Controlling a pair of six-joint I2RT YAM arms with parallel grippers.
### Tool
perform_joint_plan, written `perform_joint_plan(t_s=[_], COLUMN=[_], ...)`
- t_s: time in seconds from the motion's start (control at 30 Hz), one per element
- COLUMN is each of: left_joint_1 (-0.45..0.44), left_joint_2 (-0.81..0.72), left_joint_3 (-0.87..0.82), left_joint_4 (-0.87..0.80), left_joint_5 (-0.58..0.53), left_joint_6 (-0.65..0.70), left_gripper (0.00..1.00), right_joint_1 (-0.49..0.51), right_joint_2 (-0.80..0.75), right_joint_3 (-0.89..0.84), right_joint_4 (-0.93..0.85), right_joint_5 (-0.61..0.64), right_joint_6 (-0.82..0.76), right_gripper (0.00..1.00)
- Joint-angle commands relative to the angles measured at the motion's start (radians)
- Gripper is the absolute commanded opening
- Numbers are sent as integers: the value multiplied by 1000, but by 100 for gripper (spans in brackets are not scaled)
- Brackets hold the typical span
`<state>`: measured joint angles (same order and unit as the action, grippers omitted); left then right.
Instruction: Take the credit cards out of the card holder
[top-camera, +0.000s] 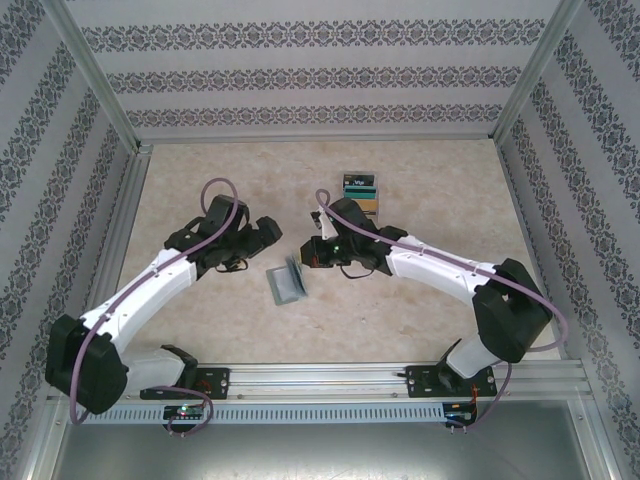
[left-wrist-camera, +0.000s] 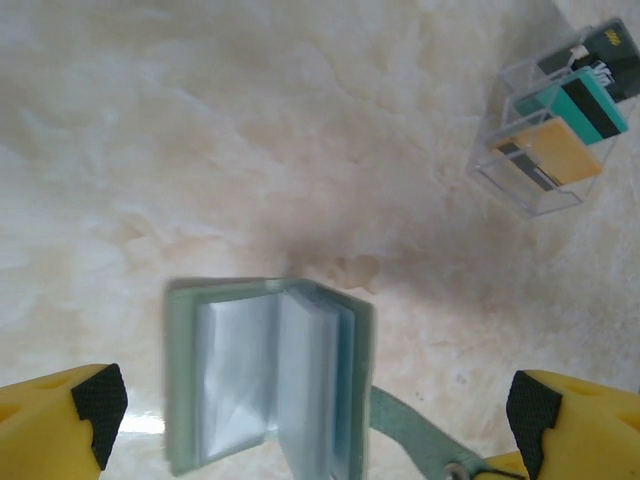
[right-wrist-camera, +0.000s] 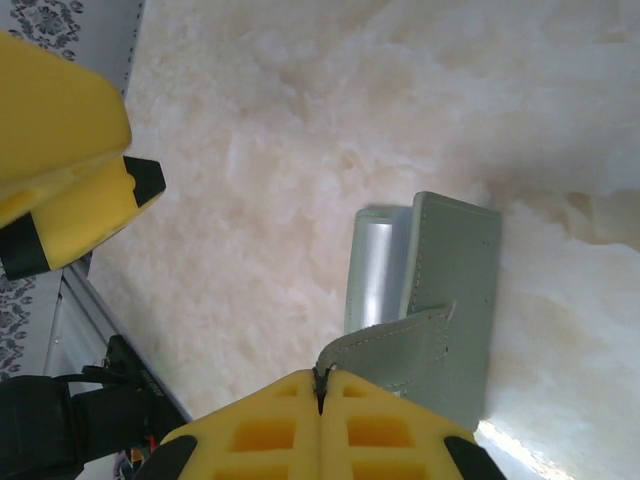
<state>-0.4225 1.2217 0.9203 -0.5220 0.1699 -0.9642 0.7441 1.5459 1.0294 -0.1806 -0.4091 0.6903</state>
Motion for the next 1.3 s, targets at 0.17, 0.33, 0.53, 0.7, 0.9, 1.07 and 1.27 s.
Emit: perform_joint_plan(t_s=[0.17, 0.33, 0.53, 0.7, 0.9, 1.07, 1.27], left_joint_1=[8, 4, -16, -30, -53, -62, -62], left_joint_2=[-25, -15, 23, 54, 65, 21, 31], left_joint_3=[-102, -126, -125, -117, -75, -106, -152], left_joint_4=[13, 73, 119, 127, 20, 44, 132], left_joint_5=[39, 77, 106, 116, -16, -57, 29], left_joint_6=[6, 14, 34, 40, 64, 68, 39], left_gripper=[99, 97, 95, 94, 96, 95, 82], right_joint_1=[-60, -121, -143, -125, -51, 1, 67], right_joint_2=[-57, -128, -136, -150, -226, -186, -49], right_joint_3=[-100, -208, -303, -267, -173, -98, -6], right_joint_4=[-27, -64, -57, -141, -263, -280, -275], right_joint_5=[55, 105, 122, 253, 478, 471, 417], right_joint_6=[-5, -38, -57, -66, -124, -151, -180], right_gripper=[0, 0, 11, 52, 62, 49, 29])
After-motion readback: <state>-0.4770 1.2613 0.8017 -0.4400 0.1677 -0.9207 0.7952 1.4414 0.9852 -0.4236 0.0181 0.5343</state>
